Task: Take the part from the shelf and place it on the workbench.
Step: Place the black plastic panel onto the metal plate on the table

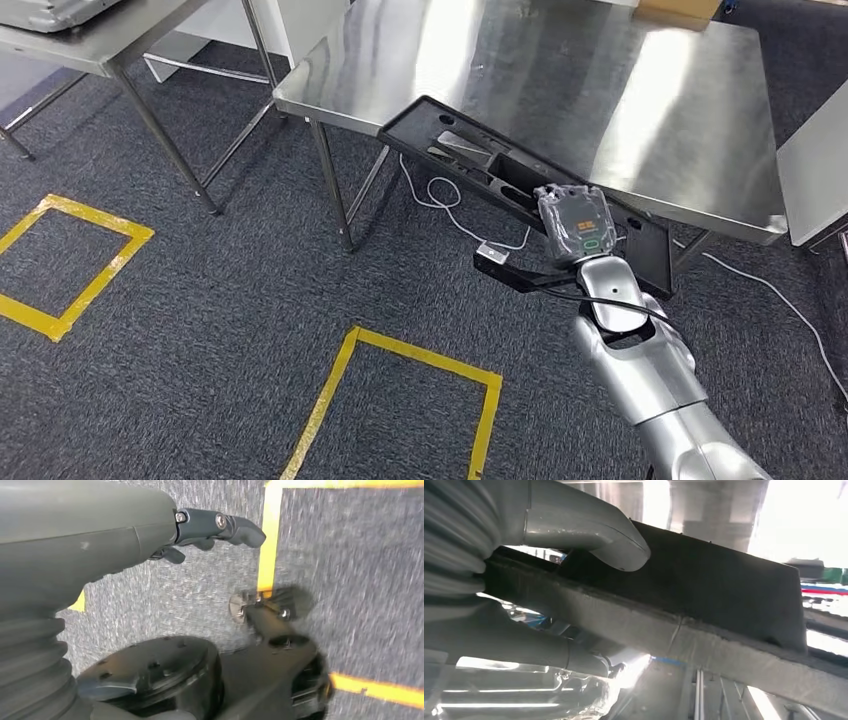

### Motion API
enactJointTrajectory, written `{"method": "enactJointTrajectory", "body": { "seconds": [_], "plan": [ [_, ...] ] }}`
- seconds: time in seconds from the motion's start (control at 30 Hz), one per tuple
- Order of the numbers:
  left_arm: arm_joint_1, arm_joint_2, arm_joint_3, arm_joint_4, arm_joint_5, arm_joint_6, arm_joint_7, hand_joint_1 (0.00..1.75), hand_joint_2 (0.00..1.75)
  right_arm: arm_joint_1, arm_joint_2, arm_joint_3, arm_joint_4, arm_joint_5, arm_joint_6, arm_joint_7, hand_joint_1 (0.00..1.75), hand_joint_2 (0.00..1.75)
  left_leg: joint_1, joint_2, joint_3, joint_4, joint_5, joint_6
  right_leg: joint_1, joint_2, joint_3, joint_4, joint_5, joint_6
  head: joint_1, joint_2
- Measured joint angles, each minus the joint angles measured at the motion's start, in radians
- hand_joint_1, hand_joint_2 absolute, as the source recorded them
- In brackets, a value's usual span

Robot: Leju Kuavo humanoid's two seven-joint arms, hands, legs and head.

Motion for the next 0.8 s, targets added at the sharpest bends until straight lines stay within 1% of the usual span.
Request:
{"method": "enactJointTrajectory", "body": {
  "seconds": [0.03, 0.07, 0.1, 0.13, 0.17, 0.2, 0.23, 0.27, 0.3, 0.33, 0.37, 0.4, 0.43, 0.47, 0.5, 0.53, 0.57, 0.6, 0.63, 0.67, 0.7, 0.73, 0.77, 0.8],
  "plan": [
    [0.001, 0.0, 0.0, 0.0, 0.0, 0.0, 0.0, 0.0, 1.75, 0.006, -0.001, 0.0, 0.001, 0.0, 0.0, 0.0, 1.69, 1.75, 0.001, -0.002, 0.021, -0.009, -0.011, 0.006, 0.0, -0.004, -0.048, 0.074, 0.008, 0.0, -0.001, 0.0],
    [0.003, 0.0, 0.001, 0.0, -0.001, 0.0, 0.001, 0.0, 1.75, 0.014, -0.003, 0.001, 0.002, 0.001, 0.002, 0.0, 1.69, 1.75, 0.001, -0.004, 0.043, -0.017, -0.024, 0.01, 0.0, -0.007, -0.1, 0.146, 0.002, -0.004, 0.0, 0.0],
    [0.005, 0.0, 0.001, 0.0, -0.002, 0.0, 0.001, 0.0, 1.75, 0.023, -0.005, 0.001, 0.005, 0.001, 0.003, 0.0, 1.69, 1.75, 0.002, -0.006, 0.066, -0.025, -0.037, 0.012, -0.001, -0.008, -0.151, 0.196, -0.026, -0.012, 0.001, 0.0],
    [0.008, 0.0, 0.001, 0.0, -0.002, 0.0, 0.001, 0.0, 1.75, 0.031, -0.007, 0.001, 0.008, 0.003, 0.005, 0.0, 1.69, 1.75, 0.002, -0.009, 0.088, -0.031, -0.051, 0.011, -0.001, -0.009, -0.19, 0.217, -0.065, -0.019, 0.001, 0.0],
    [0.011, 0.0, 0.001, 0.0, -0.003, 0.0, 0.001, 0.0, 1.75, 0.036, -0.009, 0.001, 0.01, 0.004, 0.006, 0.0, 1.69, 1.75, 0.002, -0.012, 0.112, -0.034, -0.066, 0.009, -0.001, -0.009, -0.223, 0.212, -0.104, -0.024, 0.003, 0.0],
    [0.013, 0.0, 0.001, 0.0, -0.004, 0.0, 0.001, 0.0, 1.75, 0.039, -0.011, 0.001, 0.012, 0.005, 0.006, 0.0, 1.69, 1.75, 0.002, -0.014, 0.136, -0.036, -0.082, 0.007, -0.002, -0.01, -0.245, 0.184, -0.128, -0.025, 0.003, 0.0],
    [0.013, 0.0, 0.001, 0.0, -0.004, 0.0, 0.001, 0.0, 1.75, 0.039, -0.013, 0.001, 0.013, 0.006, 0.006, 0.0, 1.69, 1.75, 0.003, -0.015, 0.16, -0.036, -0.101, 0.005, -0.004, -0.012, -0.259, 0.136, -0.118, -0.015, 0.003, 0.0],
    [0.014, 0.0, 0.001, 0.001, -0.005, 0.0, 0.001, 0.0, 1.75, 0.04, -0.014, 0.001, 0.014, 0.006, 0.007, -0.001, 1.69, 1.75, 0.003, -0.015, 0.179, -0.038, -0.12, 0.002, -0.008, -0.017, -0.266, 0.073, -0.066, 0.004, 0.003, 0.0],
    [0.014, 0.0, 0.001, 0.001, -0.005, 0.0, 0.001, 0.0, 1.75, 0.041, -0.016, 0.002, 0.016, 0.006, 0.007, -0.001, 1.69, 1.75, 0.003, -0.015, 0.202, -0.037, -0.14, -0.002, -0.01, -0.027, -0.268, 0.013, 0.015, 0.026, 0.001, 0.0],
    [0.014, 0.001, 0.001, 0.001, -0.005, 0.0, 0.002, 0.0, 1.75, 0.042, -0.017, 0.002, 0.019, 0.006, 0.008, -0.001, 1.69, 1.75, 0.003, -0.015, 0.222, -0.039, -0.158, -0.007, -0.008, -0.04, -0.26, -0.031, 0.09, 0.038, 0.001, 0.0],
    [0.014, 0.001, 0.002, 0.001, -0.005, 0.0, 0.002, 0.0, 1.75, 0.043, -0.017, 0.002, 0.02, 0.006, 0.009, -0.001, 1.69, 1.75, 0.003, -0.015, 0.24, -0.042, -0.173, -0.014, -0.003, -0.049, -0.246, -0.058, 0.149, 0.037, 0.001, 0.0],
    [0.012, 0.001, 0.002, 0.001, -0.005, 0.0, 0.002, 0.0, 1.75, 0.041, -0.017, 0.001, 0.02, 0.007, 0.009, -0.001, 1.69, 1.75, 0.004, -0.013, 0.26, -0.037, -0.18, -0.02, 0.001, -0.053, -0.23, -0.069, 0.176, 0.021, 0.0, 0.0],
    [0.009, 0.0, 0.002, 0.001, -0.005, 0.0, 0.002, 0.0, 1.75, 0.036, -0.016, 0.001, 0.019, 0.007, 0.01, -0.002, 1.69, 1.75, 0.004, -0.01, 0.265, -0.022, -0.176, -0.026, 0.002, -0.05, -0.208, -0.075, 0.178, -0.002, 0.0, 0.0],
    [0.006, -0.001, 0.002, 0.001, -0.005, 0.0, 0.002, 0.0, 1.75, 0.028, -0.015, 0.0, 0.017, 0.007, 0.01, -0.002, 1.69, 1.75, 0.005, -0.007, 0.257, 0.013, -0.162, -0.029, 0.0, -0.044, -0.19, -0.083, 0.18, -0.022, -0.001, 0.0],
    [0.002, -0.002, 0.002, 0.001, -0.005, 0.0, 0.002, 0.0, 1.75, 0.019, -0.014, 0.0, 0.015, 0.008, 0.01, -0.002, 1.69, 1.75, 0.005, -0.004, 0.232, 0.069, -0.146, -0.031, -0.005, -0.041, -0.174, -0.09, 0.176, -0.04, -0.003, 0.0],
    [-0.001, -0.002, 0.002, 0.001, -0.005, 0.001, 0.003, 0.0, 1.75, 0.01, -0.013, 0.0, 0.014, 0.007, 0.009, -0.004, 1.69, 1.75, 0.007, -0.002, 0.192, 0.135, -0.141, -0.032, -0.007, -0.039, -0.157, -0.095, 0.168, -0.054, -0.005, 0.0],
    [-0.002, -0.002, 0.003, 0.001, -0.005, 0.001, 0.003, 0.0, 1.75, 0.003, -0.011, 0.0, 0.014, 0.006, 0.009, -0.006, 1.69, 1.75, 0.008, -0.001, 0.144, 0.202, -0.153, -0.034, -0.008, -0.037, -0.142, -0.1, 0.158, -0.065, -0.006, 0.0],
    [-0.003, -0.002, 0.004, 0.001, -0.005, 0.002, 0.004, 0.0, 1.75, -0.001, -0.008, 0.001, 0.015, 0.005, 0.009, -0.008, 1.69, 1.75, 0.009, -0.001, 0.097, 0.253, -0.186, -0.037, -0.009, -0.034, -0.128, -0.103, 0.148, -0.07, -0.008, 0.0],
    [-0.002, -0.002, 0.004, 0.001, -0.004, 0.003, 0.004, 0.0, 1.75, -0.003, -0.006, 0.002, 0.016, 0.004, 0.009, -0.011, 1.69, 1.75, 0.01, -0.001, 0.055, 0.284, -0.229, -0.04, -0.01, -0.03, -0.114, -0.106, 0.137, -0.072, -0.008, 0.0],
    [-0.001, -0.002, 0.005, 0.001, -0.004, 0.004, 0.004, 0.0, 1.75, -0.005, -0.003, 0.003, 0.018, 0.002, 0.01, -0.014, 1.69, 1.75, 0.012, 0.0, 0.021, 0.291, -0.269, -0.043, -0.011, -0.026, -0.1, -0.108, 0.125, -0.07, -0.008, 0.0],
    [0.0, -0.001, 0.006, 0.001, -0.004, 0.005, 0.004, 0.0, 1.75, -0.008, 0.0, 0.004, 0.02, 0.001, 0.01, -0.015, 1.69, 1.75, 0.015, 0.0, -0.003, 0.275, -0.288, -0.047, -0.014, -0.022, -0.086, -0.108, 0.112, -0.066, -0.008, 0.0],
    [0.001, -0.001, 0.006, 0.001, -0.004, 0.007, 0.003, 0.0, 1.75, -0.011, 0.004, 0.006, 0.023, 0.0, 0.011, -0.017, 1.69, 1.75, 0.019, 0.001, -0.016, 0.238, -0.275, -0.05, -0.018, -0.019, -0.071, -0.107, 0.099, -0.06, -0.008, 0.0],
    [0.002, 0.0, 0.006, 0.001, -0.004, 0.008, 0.003, 0.0, 1.75, -0.015, 0.006, 0.007, 0.026, -0.001, 0.012, -0.017, 1.69, 1.75, 0.024, 0.004, -0.022, 0.183, -0.225, -0.054, -0.022, -0.017, -0.055, -0.106, 0.083, -0.053, -0.008, 0.0],
    [0.004, 0.0, 0.006, 0.002, -0.004, 0.009, 0.003, 0.0, 1.75, -0.018, 0.007, 0.008, 0.029, -0.002, 0.012, -0.018, 1.69, 1.75, 0.028, 0.007, -0.026, 0.118, -0.153, -0.058, -0.023, -0.016, -0.041, -0.101, 0.067, -0.044, -0.009, 0.0]
  ]
}}
